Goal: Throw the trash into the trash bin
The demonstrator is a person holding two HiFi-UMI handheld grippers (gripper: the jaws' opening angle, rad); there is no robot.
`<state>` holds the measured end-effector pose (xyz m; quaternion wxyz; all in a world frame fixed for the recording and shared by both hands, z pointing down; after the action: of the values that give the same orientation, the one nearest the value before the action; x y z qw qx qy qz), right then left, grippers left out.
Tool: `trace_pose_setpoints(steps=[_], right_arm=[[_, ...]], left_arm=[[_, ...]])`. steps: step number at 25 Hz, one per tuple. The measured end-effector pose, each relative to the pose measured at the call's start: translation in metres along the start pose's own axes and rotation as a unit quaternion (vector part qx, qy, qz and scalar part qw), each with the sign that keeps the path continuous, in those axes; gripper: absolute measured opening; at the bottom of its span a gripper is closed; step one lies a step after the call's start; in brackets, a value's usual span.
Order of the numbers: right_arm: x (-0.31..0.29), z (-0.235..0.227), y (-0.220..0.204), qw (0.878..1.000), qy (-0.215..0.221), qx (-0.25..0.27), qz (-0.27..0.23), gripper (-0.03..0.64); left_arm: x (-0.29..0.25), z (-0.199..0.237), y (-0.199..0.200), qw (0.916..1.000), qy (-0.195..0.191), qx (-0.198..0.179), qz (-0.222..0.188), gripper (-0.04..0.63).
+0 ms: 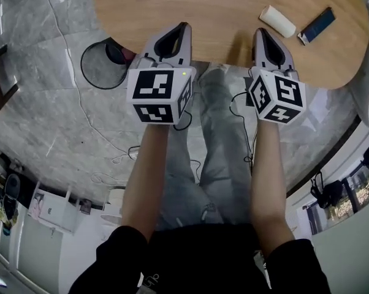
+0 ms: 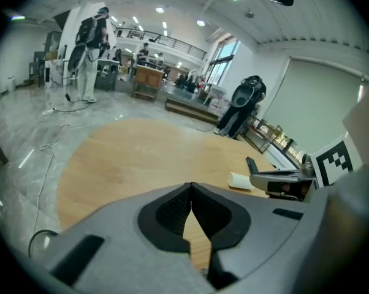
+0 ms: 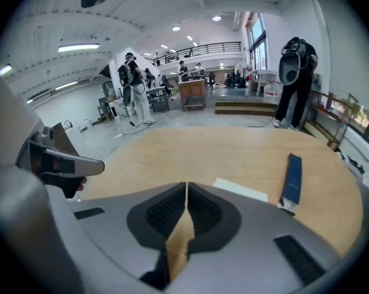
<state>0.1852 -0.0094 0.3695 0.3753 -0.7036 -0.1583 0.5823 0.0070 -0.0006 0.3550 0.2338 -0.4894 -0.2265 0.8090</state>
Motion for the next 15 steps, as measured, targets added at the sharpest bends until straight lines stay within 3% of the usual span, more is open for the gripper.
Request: trace_pose_setpoints(steps=[5,10,13,15], right_arm=[[0.015,-0.061,-0.022,0.999,-0.022,-0.039,-0.014,0.017],[0.012,-0.100,-0.035,0.996,0.000,-0.088,-0.026,0.024],[0.005,-0.121,-0.046,0.991,0.023,-0.127,-0.017,0.147],[-0.001,-0.128,-0.053,0.987,0.049,-0.155,-0.013,0.149]], left_arm=[[-0.026,-0.049,-0.016,0.9997,-0.013,0.000,0.022,0.008],[-0.045,-0.088,-0.029,0.9987,-0.026,-0.010,0.042,0.008],[-0.056,-0.104,-0.033,0.9983,-0.027,-0.015,0.050,0.008],[-0.062,-0.108,-0.034,0.9982,-0.025,-0.016,0.052,0.008]])
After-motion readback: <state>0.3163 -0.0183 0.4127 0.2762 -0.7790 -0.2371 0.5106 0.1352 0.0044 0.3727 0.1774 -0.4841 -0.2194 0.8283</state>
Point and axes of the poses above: the fingertips, and each gripper's own axes: x backward along the fingers, z to its left, y out of its top, the point moved 2 cm from there along x, backward along the fingers, and after that the axes turned 8 degrees about x, right-handed, at the moved point
